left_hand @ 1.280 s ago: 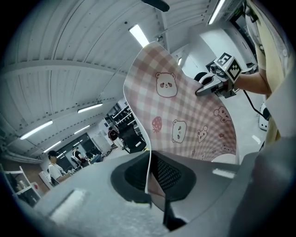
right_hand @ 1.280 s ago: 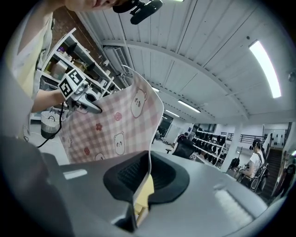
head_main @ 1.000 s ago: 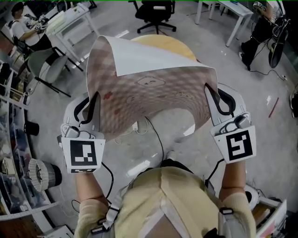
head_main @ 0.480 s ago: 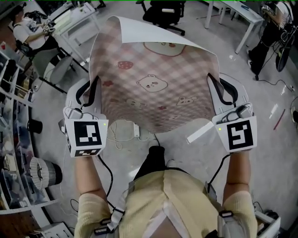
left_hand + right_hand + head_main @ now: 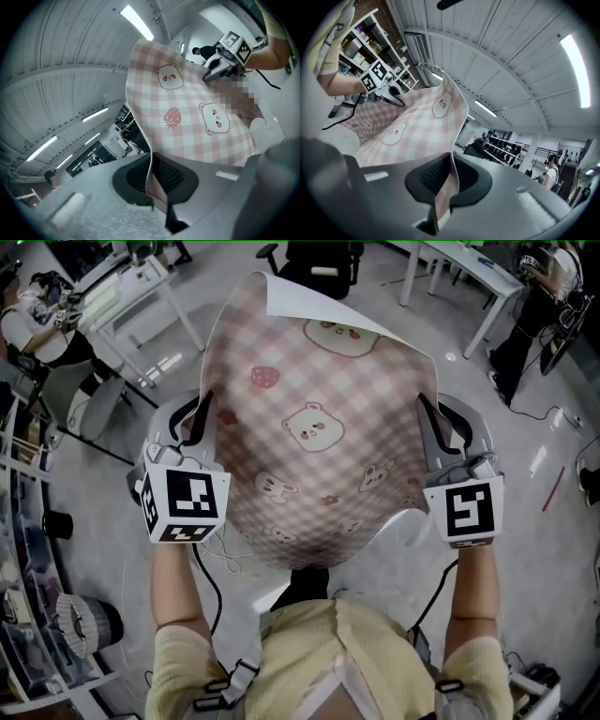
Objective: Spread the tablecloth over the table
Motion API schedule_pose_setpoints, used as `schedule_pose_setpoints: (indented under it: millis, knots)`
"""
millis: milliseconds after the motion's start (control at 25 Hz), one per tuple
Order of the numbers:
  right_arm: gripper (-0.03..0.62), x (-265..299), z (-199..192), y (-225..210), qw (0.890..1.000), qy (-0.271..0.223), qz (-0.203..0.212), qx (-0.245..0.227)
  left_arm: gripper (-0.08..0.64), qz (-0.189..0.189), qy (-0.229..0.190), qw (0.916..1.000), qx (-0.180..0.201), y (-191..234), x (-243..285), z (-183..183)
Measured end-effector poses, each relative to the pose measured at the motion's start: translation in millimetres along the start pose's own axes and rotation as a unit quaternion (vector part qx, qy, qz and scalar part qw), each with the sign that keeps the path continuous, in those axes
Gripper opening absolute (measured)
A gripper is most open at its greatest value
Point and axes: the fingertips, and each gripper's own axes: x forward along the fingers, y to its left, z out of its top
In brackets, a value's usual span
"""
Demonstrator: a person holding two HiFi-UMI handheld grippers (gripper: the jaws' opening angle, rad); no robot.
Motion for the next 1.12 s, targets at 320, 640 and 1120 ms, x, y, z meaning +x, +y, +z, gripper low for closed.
schedule_pose_setpoints:
  millis: [320,640,1120]
  knots:
    - [0.009,79,-40,-25,0.999,0.041,-0.016,-0.002,0.011,-0.051,0.001,0.9987,0.004,6,97,-14]
    - [0.011,184,-58,-82,0.995,0.095,0.011,-0.023,0.011,-0.109,0.014,0.9939,-0.001,46,207,-6]
    - [0.011,246,-173,-40,0.984,0.167,0.049,-0.032,0.014,-0.184,0.063,0.9808,0.02,-25,301,-78]
